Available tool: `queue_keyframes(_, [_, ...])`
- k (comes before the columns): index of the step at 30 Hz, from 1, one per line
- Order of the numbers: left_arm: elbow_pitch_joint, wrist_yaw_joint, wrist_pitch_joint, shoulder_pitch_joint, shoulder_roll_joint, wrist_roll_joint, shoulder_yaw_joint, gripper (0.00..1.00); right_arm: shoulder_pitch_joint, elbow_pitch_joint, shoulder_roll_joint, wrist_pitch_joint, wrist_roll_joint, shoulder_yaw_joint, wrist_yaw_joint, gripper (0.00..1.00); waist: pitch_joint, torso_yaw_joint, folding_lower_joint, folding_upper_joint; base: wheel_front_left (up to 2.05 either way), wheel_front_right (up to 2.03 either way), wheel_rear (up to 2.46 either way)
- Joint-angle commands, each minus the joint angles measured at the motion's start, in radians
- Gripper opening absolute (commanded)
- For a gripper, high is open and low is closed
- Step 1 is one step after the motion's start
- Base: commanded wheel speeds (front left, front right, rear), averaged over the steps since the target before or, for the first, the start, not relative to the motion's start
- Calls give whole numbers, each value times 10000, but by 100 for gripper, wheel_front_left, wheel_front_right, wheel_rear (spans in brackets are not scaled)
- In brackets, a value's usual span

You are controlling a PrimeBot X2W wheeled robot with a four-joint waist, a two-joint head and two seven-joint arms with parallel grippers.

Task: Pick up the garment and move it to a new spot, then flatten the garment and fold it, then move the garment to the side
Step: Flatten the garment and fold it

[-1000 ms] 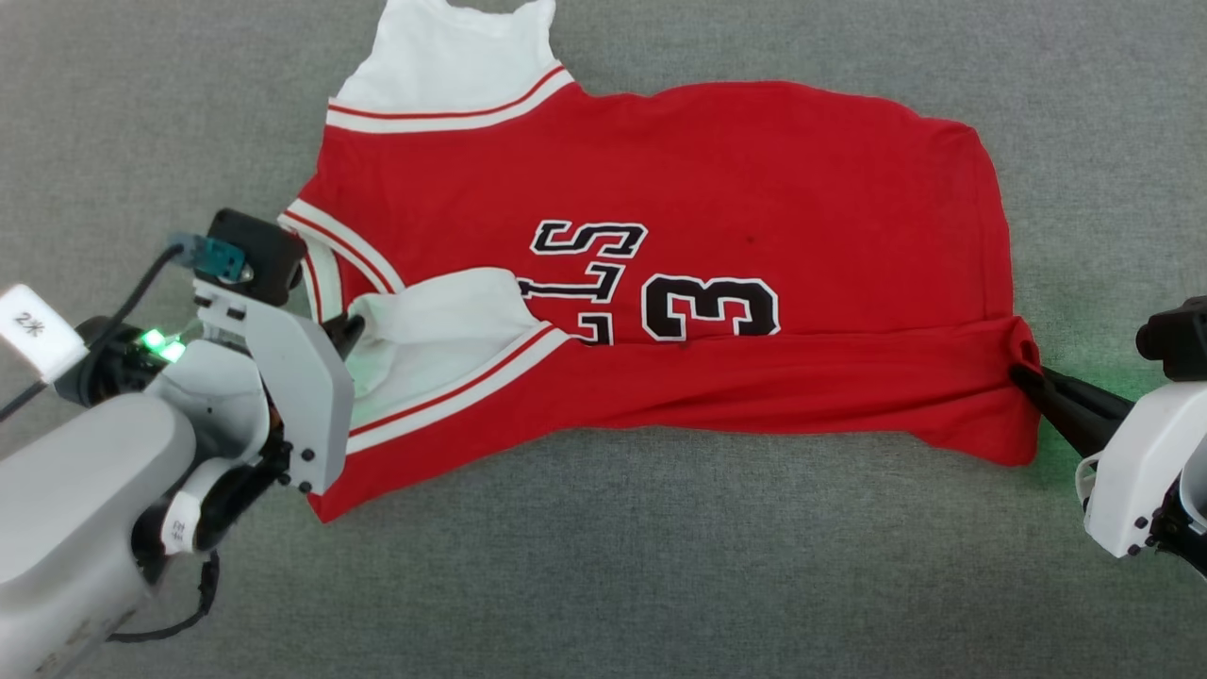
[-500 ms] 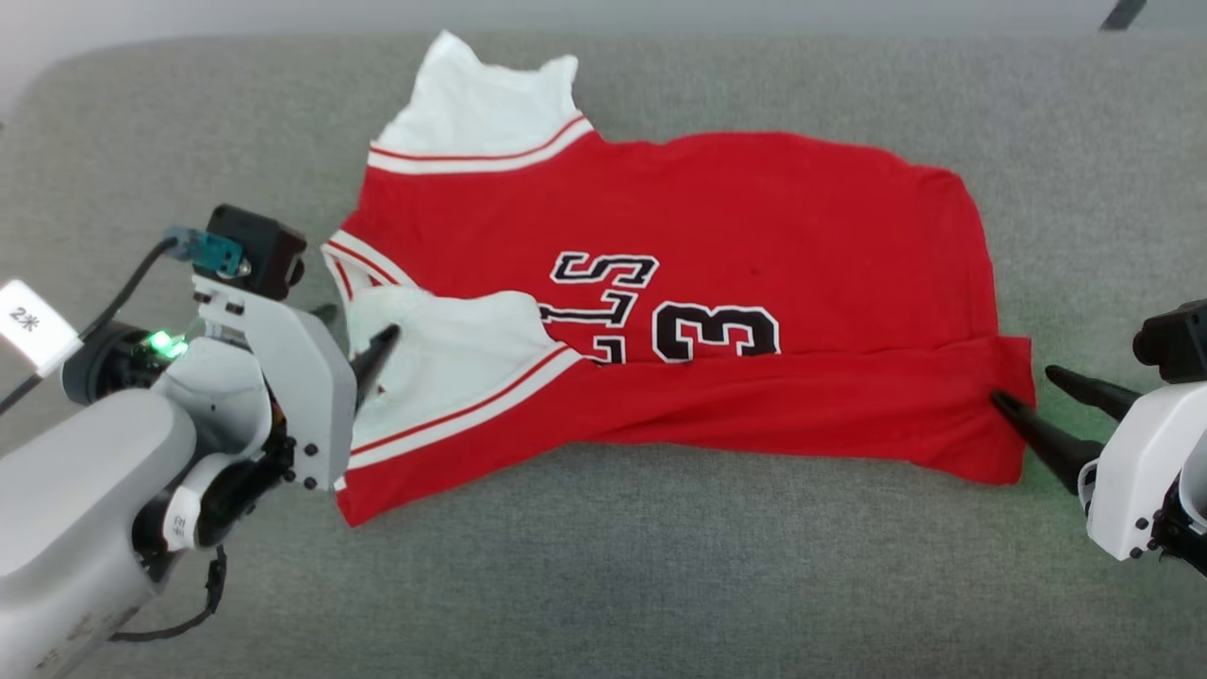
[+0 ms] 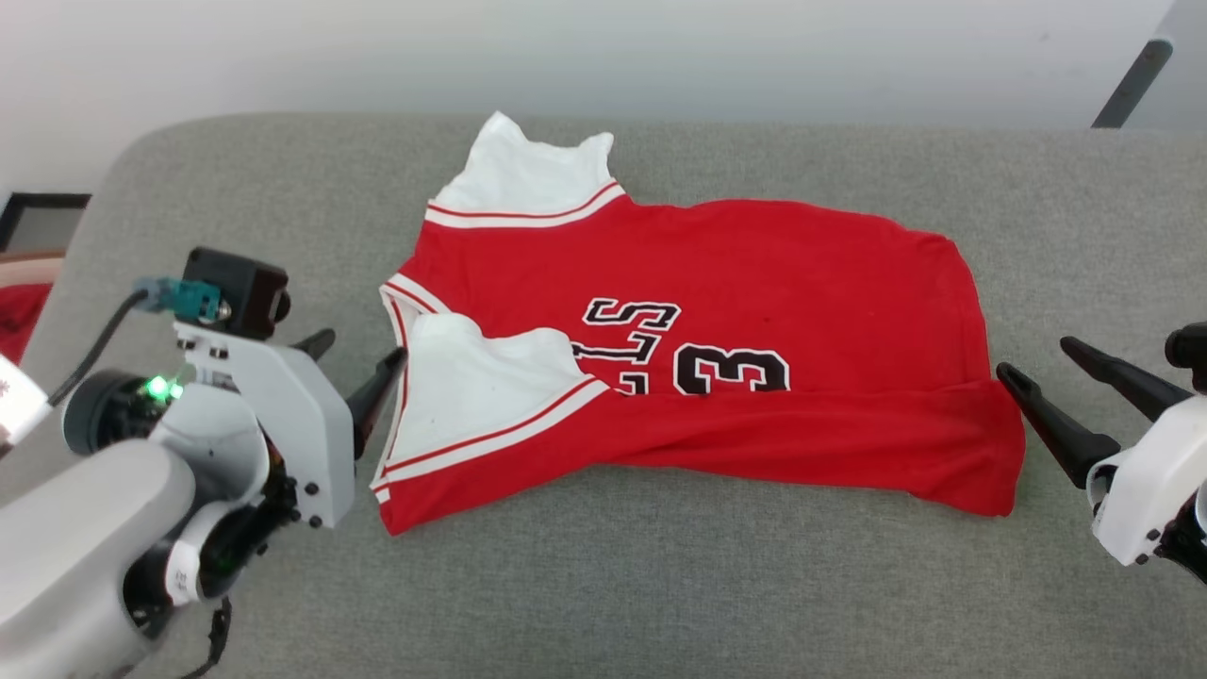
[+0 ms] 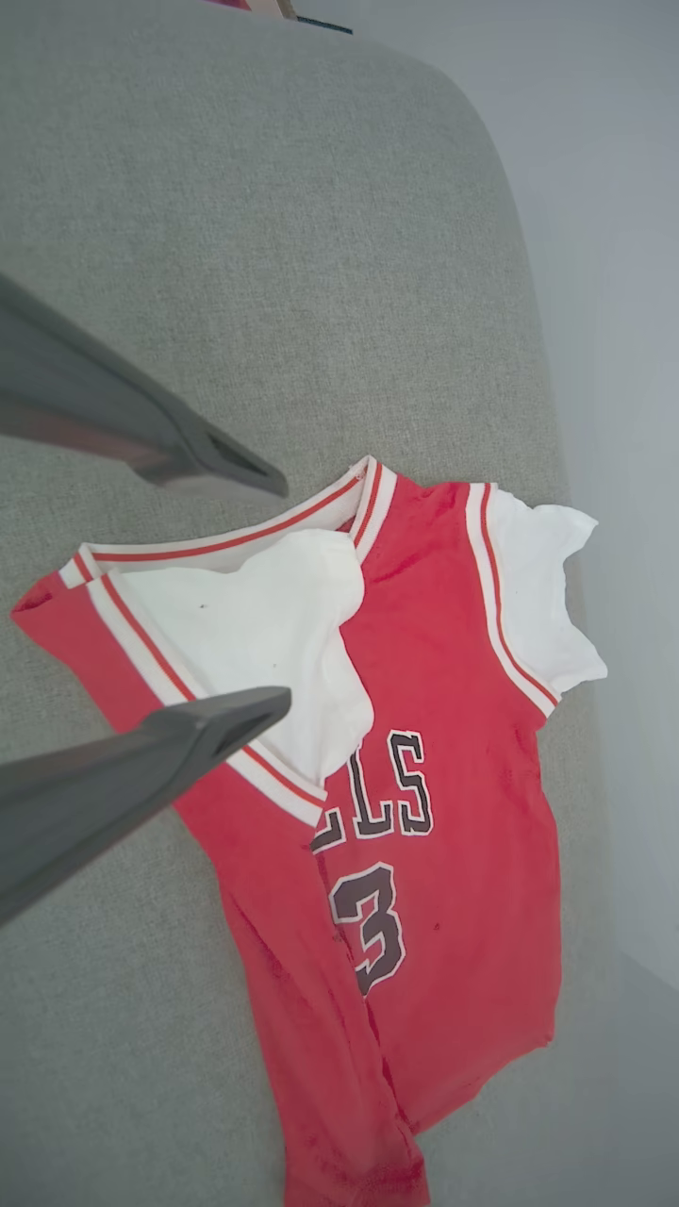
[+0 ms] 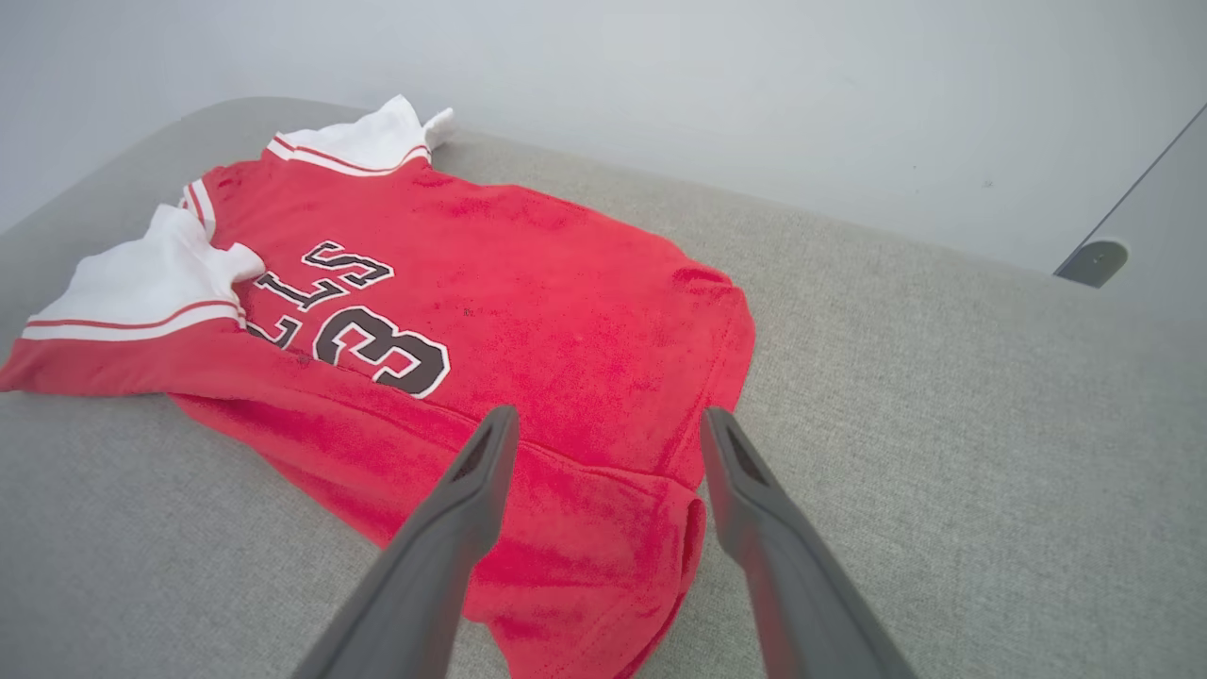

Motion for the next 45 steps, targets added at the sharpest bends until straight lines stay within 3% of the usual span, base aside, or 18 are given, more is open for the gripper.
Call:
queue_keyframes(1, [-62,95,-61,125,33,-50,33,100,166,-69,22,-106,-178,-86,-12,100,-147,66,0,0,0,0,0])
queue_keyframes(14, [-797,704,323,628,535,-731,187,100,1460,-1598,859,-496,-1023,-1379,-12,100,-281,-512,0,0,0,0,0])
queue_keyframes(30, [464,1302,2780,805,795,-2255,-123,100,2992,-3200,2401,148,-1676,-2814,-10,100,249,-1729,0,0,0,0,0])
queue_keyframes(36, [1128,1330,3282,999,818,-2627,-250,100,3168,-3430,2620,243,-1709,-2991,-12,100,454,-1940,0,0,0,0,0])
queue_keyframes(45, [2076,1047,3440,1190,373,-2995,-247,100,3178,-3563,2688,313,-1620,-3164,-12,100,631,-1948,0,0,0,0,0])
